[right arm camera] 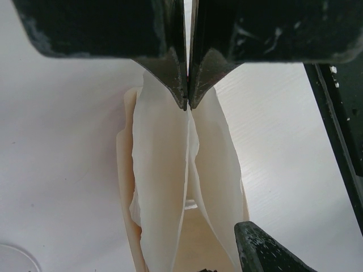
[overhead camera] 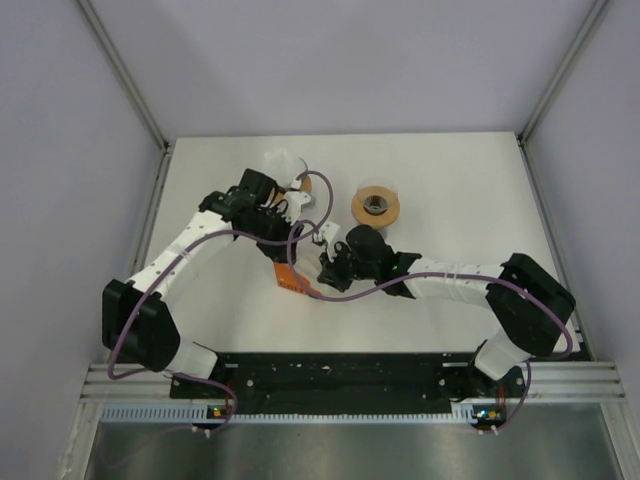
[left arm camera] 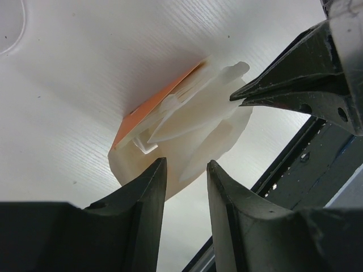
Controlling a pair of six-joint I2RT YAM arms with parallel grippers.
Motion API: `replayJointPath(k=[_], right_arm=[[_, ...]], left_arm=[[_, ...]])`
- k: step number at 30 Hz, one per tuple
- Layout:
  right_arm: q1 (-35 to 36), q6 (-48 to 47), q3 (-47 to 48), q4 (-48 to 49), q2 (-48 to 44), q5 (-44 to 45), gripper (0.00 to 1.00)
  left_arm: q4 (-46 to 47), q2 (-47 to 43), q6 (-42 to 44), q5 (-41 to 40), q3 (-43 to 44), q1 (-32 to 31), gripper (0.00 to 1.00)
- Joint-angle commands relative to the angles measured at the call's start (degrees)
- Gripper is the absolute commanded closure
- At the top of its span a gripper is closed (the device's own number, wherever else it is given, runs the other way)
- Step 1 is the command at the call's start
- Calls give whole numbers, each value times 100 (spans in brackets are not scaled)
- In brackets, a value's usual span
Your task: Place the coffee filter in the dripper
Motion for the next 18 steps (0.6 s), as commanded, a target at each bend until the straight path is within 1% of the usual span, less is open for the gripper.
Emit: replayJointPath(k=[1,8,12,15,18], right_arm=[[11,50,77,566,-136,-108,100],[2,138,130,707,-144,-196,100],[2,156,130,698,-153,-161,100],[11,156,147,646,-92,-170,100],[11,164,148,637,-13,-187,100]], left_arm=[[44,45,234,181,-75,-67,60],[97,45,261,138,-154,-75,59],[70,19,296,102,-163,-75,65],[44,19,287,102,-155,-75,76],[-9,19,313,155,-111,-75,91]])
